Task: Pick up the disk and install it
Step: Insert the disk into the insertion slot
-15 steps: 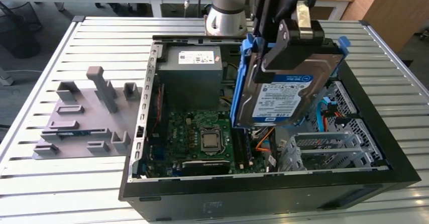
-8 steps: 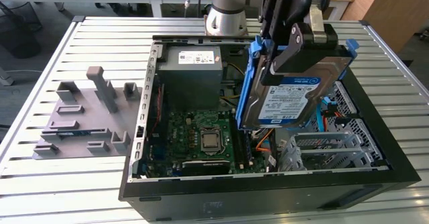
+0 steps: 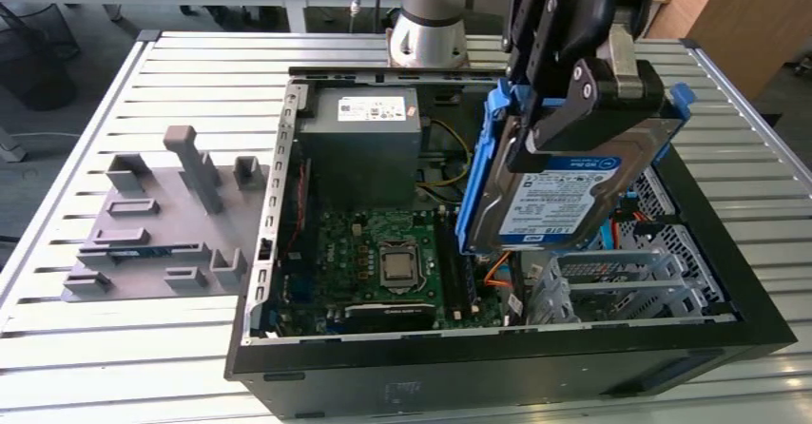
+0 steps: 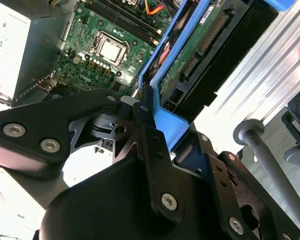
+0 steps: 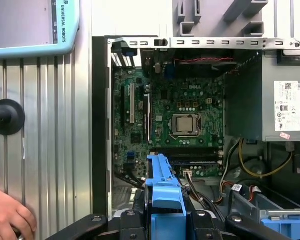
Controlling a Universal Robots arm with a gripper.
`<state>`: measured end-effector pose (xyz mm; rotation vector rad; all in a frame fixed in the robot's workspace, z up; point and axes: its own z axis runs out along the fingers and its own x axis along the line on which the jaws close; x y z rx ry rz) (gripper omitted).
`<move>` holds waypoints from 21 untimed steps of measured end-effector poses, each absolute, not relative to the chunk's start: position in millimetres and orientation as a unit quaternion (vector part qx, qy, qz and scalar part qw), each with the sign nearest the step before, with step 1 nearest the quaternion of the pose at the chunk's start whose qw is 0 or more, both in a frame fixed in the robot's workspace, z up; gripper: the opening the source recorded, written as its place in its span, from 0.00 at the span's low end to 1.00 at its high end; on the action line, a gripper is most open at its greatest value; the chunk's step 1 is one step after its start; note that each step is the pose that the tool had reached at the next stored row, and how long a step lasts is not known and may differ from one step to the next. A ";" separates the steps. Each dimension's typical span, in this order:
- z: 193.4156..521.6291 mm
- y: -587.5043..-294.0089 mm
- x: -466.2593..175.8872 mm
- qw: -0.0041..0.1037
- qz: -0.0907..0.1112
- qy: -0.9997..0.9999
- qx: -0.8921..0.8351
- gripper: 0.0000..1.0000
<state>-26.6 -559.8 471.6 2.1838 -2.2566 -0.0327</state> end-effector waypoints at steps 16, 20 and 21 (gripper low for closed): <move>467.8 -567.7 -7.9 0.001 -0.011 -0.719 0.695 0.36; 467.0 -567.8 -4.9 0.001 -0.010 -0.719 0.695 0.36; 467.0 -567.8 -4.9 0.001 -0.010 -0.719 0.695 0.36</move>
